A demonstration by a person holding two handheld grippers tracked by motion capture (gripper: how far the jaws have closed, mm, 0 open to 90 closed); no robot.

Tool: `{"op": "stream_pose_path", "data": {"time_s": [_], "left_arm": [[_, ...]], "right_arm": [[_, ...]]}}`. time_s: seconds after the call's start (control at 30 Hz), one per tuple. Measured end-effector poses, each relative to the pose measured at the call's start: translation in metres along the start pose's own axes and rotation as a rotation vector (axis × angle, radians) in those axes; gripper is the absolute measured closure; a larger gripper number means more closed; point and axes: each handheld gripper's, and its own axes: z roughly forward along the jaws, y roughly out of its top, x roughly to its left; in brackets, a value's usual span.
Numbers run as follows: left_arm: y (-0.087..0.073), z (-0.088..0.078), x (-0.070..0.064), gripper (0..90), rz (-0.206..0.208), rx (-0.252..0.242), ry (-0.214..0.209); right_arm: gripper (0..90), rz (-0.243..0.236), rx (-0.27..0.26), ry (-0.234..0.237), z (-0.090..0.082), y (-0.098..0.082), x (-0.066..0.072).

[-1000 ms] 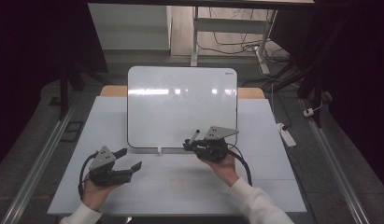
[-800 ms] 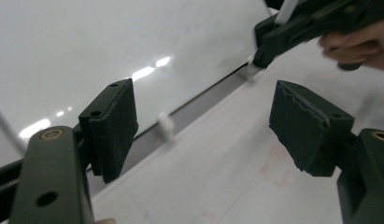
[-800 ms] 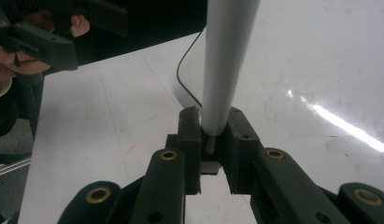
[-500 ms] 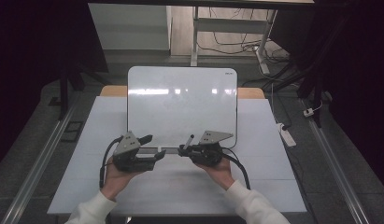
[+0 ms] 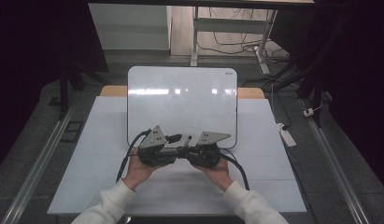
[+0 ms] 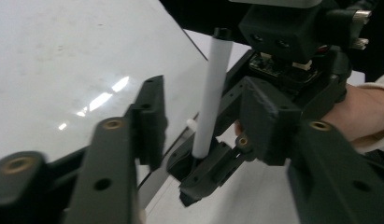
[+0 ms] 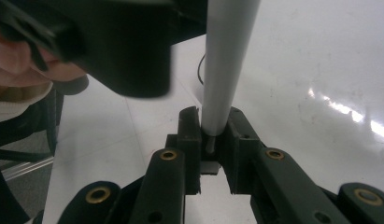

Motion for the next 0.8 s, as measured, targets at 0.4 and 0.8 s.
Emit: {"op": "stream_pose_path", "data": {"time_s": [0.4,0.8], "left_arm": [[0.002,0.003,-0.002,81.1,0.053,0.032,0.007],[-0.003,-0.027,0.019,81.3,-0.007,0.022,0.077]], "right_arm": [[78.0,-0.002,0.017,0.022,0.004,-0.002,0.004],[59.8,-0.067,-0.046,-0.087,-0.026,-0.005,0.009]]}}
